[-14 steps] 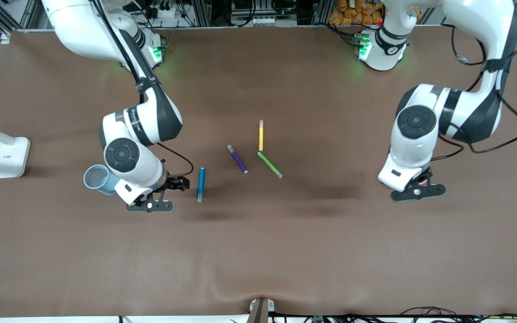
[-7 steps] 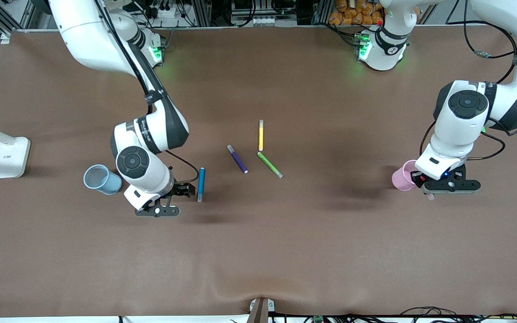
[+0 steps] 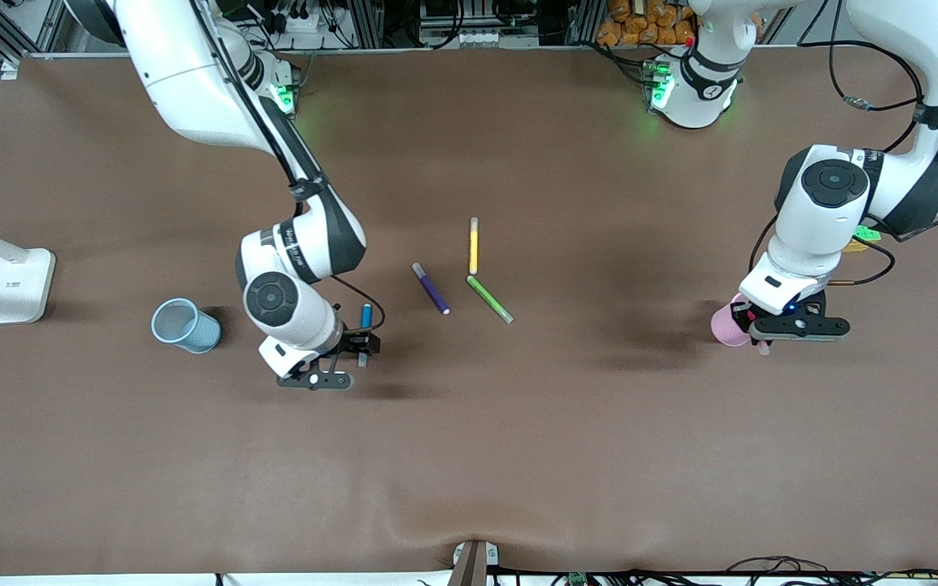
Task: Place pink and blue markers in matching cups
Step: 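Carry the pink marker over the pink cup while the right gripper grasps the blue marker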
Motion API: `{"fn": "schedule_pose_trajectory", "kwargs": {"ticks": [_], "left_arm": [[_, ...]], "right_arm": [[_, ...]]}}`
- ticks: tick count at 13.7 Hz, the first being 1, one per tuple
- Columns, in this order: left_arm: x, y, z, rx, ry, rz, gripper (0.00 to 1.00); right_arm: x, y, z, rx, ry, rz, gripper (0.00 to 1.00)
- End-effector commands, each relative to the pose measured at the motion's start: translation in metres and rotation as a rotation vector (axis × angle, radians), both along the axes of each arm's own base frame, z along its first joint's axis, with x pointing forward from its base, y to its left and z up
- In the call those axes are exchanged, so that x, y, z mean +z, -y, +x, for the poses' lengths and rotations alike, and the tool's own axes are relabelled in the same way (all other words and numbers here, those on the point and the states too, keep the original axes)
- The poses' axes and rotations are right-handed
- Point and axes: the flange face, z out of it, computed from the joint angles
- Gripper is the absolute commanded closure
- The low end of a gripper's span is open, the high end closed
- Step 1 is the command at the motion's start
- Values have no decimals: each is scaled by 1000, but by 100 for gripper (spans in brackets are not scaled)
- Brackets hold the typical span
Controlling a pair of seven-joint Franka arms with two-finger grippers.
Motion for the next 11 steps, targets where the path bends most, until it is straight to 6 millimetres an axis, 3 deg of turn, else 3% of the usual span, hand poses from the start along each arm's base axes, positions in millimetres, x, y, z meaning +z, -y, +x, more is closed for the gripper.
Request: {"fn": "schedule_pose_trajectory", "kwargs": {"ticks": [1,4,11], "left_arm": [[0,-4,-9,-2,11,10,100],[-7,-7,-9,-2,-2,10,100],[-20,-19,-7,-9,-9,20,100]], "right_arm": [[-13,-10,-4,-5,7,8,0],[-30,-11,-5,2,17,5,0],[-46,-20,-11,34,19,-7,0]]}}
